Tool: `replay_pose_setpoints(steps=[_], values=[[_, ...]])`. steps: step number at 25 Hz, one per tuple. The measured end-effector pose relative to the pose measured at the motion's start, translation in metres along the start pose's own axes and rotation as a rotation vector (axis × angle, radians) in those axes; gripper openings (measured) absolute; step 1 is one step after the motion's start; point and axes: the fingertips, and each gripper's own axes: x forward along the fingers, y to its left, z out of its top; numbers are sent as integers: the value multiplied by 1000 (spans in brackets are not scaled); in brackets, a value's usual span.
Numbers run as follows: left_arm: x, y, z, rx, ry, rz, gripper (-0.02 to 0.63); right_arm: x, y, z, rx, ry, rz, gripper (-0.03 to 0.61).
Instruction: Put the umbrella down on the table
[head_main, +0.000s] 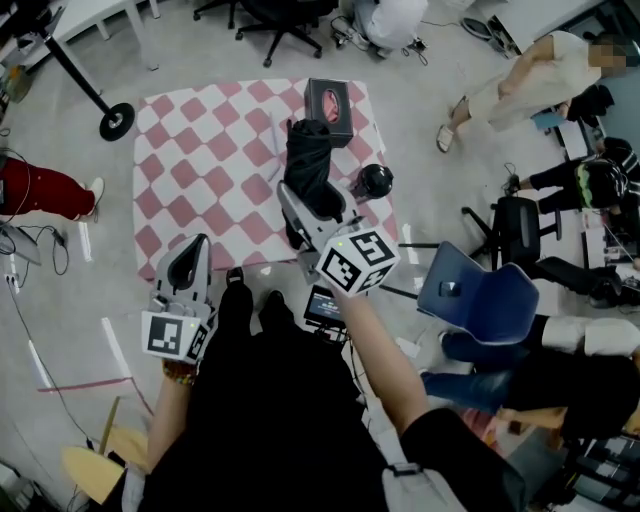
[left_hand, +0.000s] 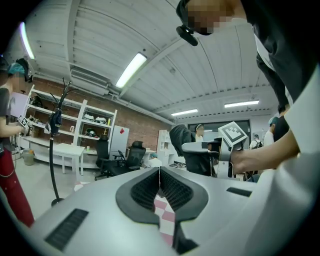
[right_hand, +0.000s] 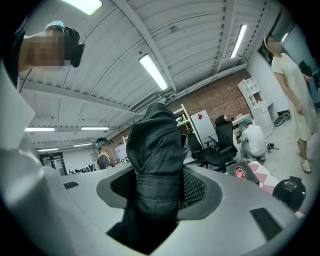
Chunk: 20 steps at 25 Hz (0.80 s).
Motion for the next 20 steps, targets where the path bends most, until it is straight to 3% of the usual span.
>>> replay_pose_setpoints(steps=[14,20], values=[[-4,50,-7,-26,8,71,14,81,-20,-3,-10,56,14,239],[-7,68,-16,-51,20,107,14,115,-35,-28,34,120,-11,239]])
